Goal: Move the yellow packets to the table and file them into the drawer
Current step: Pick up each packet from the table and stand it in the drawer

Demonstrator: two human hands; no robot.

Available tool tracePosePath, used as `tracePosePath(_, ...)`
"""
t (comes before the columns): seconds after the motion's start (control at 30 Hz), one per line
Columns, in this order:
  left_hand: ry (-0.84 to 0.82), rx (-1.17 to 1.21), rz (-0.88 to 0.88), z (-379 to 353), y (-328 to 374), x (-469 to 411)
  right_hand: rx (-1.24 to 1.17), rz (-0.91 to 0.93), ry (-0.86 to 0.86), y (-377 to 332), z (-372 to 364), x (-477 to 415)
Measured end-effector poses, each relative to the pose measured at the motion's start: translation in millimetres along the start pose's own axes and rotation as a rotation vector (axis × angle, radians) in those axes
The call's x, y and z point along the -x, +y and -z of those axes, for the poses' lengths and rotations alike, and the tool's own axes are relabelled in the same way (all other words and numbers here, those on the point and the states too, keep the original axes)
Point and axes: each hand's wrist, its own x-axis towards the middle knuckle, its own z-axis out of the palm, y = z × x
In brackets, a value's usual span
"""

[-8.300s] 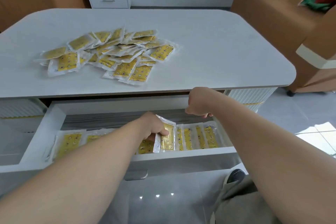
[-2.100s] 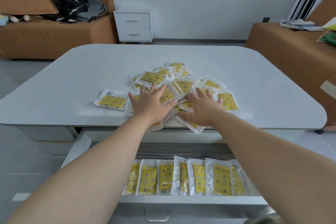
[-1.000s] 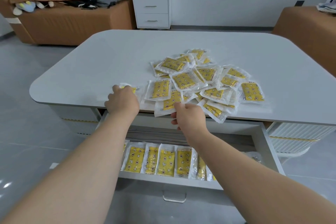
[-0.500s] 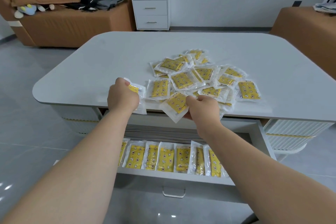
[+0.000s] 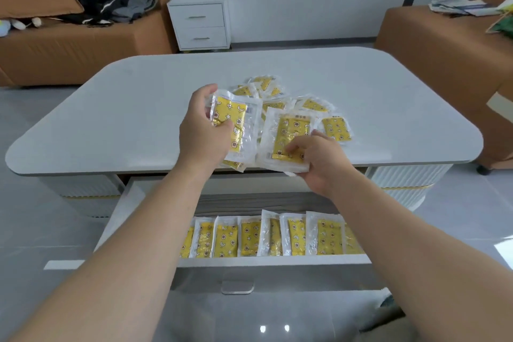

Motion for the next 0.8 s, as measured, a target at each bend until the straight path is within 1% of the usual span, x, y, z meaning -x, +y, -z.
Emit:
tracePosePath(0.1, -0.172, 0.127, 0.201, -22, 0, 8, 0.027, -0.001, 0.037, -11, 27, -4)
tracePosePath(0.13, -0.248, 0.127, 0.254, -29, -1, 11, 0.025, 0.006, 0.039, -14, 36, -4)
tracePosePath(0.2, -0.409, 0.062, 0.299, -40, 0, 17, 0.096, 0.015, 0.036, -17, 56, -6)
tracePosePath(0.27, -0.542, -0.023, 0.325, -50, 1, 26, 0.207, 0.012, -0.035, -19, 78, -7)
tracePosePath(0.33, -0.637, -0.128, 0.324, -60, 2, 34, 0.417, 0.015, -0.090, -18, 97, -8)
tracePosePath(0.4, -0.719, -0.245, 0.308, -70, -1, 40, 0.628, 0.030, -0.096, -15, 112, -12)
tracePosePath(0.43, -0.755, -0.309, 0.308, -76, -4, 43, 0.716, 0.031, -0.091, -13, 117, -13)
tracePosePath(0.5, -0.818, -0.433, 0.320, -85, -9, 49, 0.846, 0.000, -0.134, -9, 122, -14)
tracePosePath(0.63, -0.921, -0.569, 0.319, -97, -23, 55, 1.096, -0.095, -0.216, 2, 123, -24)
tracePosePath(0.73, -0.937, -0.636, 0.313, -102, -33, 52, 1.401, -0.079, -0.303, 13, 119, -33)
tracePosePath(0.8, -0.928, -0.632, 0.314, -104, -40, 51, 1.651, -0.020, -0.366, 20, 115, -35)
